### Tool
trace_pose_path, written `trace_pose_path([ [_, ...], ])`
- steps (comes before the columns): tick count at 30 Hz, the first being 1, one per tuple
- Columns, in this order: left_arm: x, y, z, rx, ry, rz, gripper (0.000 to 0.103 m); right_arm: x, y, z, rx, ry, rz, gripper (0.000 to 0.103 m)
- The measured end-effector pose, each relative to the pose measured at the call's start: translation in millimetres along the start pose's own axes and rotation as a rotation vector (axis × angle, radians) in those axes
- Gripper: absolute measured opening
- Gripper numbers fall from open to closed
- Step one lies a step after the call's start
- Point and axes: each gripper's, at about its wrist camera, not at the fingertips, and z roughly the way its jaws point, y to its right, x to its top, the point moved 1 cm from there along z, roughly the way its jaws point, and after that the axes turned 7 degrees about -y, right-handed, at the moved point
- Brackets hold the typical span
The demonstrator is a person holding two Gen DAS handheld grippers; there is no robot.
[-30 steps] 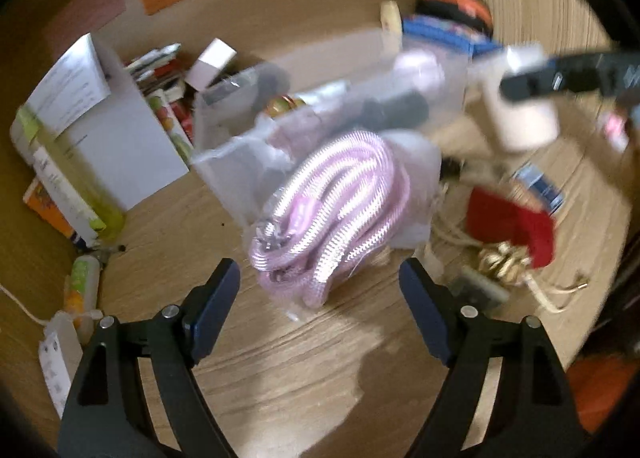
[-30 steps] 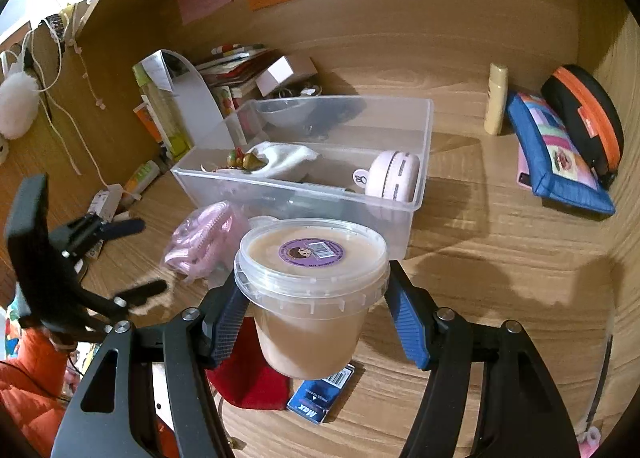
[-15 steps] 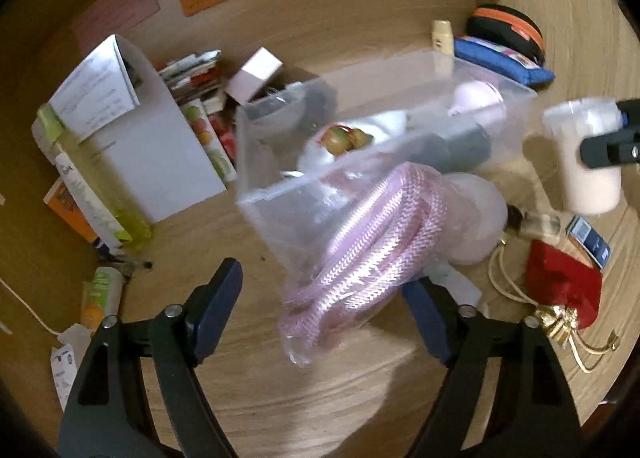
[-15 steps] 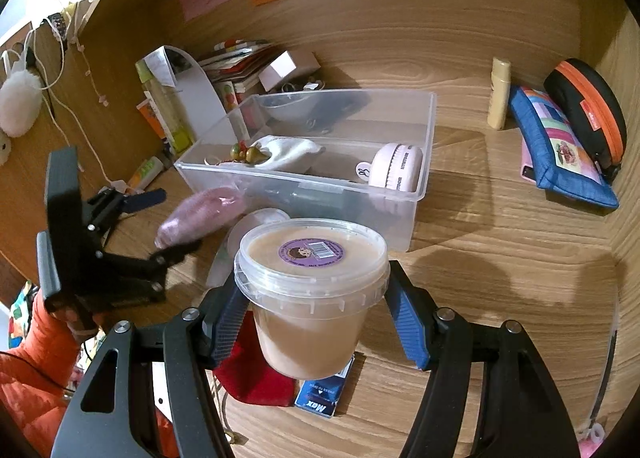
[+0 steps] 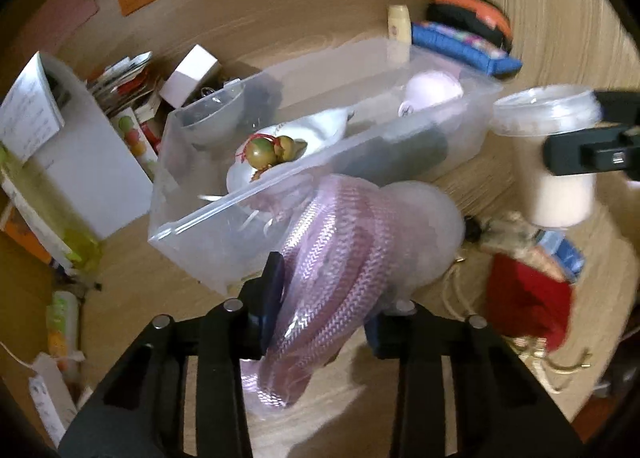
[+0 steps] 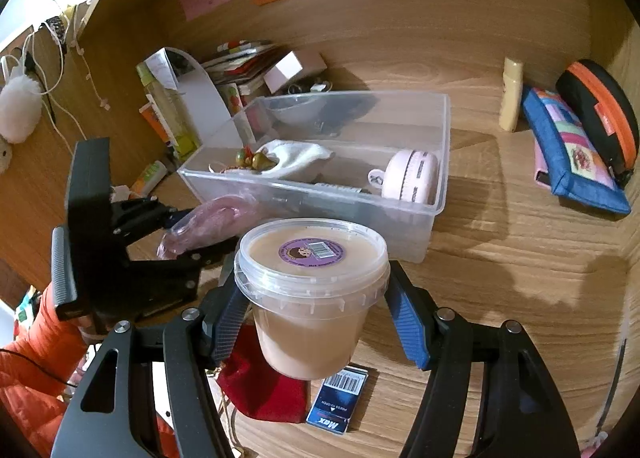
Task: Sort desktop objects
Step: 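Carry the bagged pink rope and white tub over the clear box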
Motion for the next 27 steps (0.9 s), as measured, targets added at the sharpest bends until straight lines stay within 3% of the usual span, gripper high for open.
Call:
trace_pose_path([
  [5,-3,-31,-24,-0.175,0.030,-0.139,0.022,13,2,-11,0.008,0.043,0.002,0.062],
  [9,-7,-56,-32,-0.239,0.039,-0.241,0.019,27,0,-19,0.016,0.088,-0.001,0.062],
  [19,-20,-94,-57,-0.232,0.107,-0.367,0.019,56,-2,-18,-0.049,0.134,-0.008,0.062],
  [23,-14,-106,-74,-0.258,0.149,-0.389,0.019,64,1,-8,-0.073,0.124,-0.002,0.062],
  [27,0,-111,-88,-0.220,0.195,-0.381,0.019,70,5,0,-0.074,0.115,0.006,0.062],
])
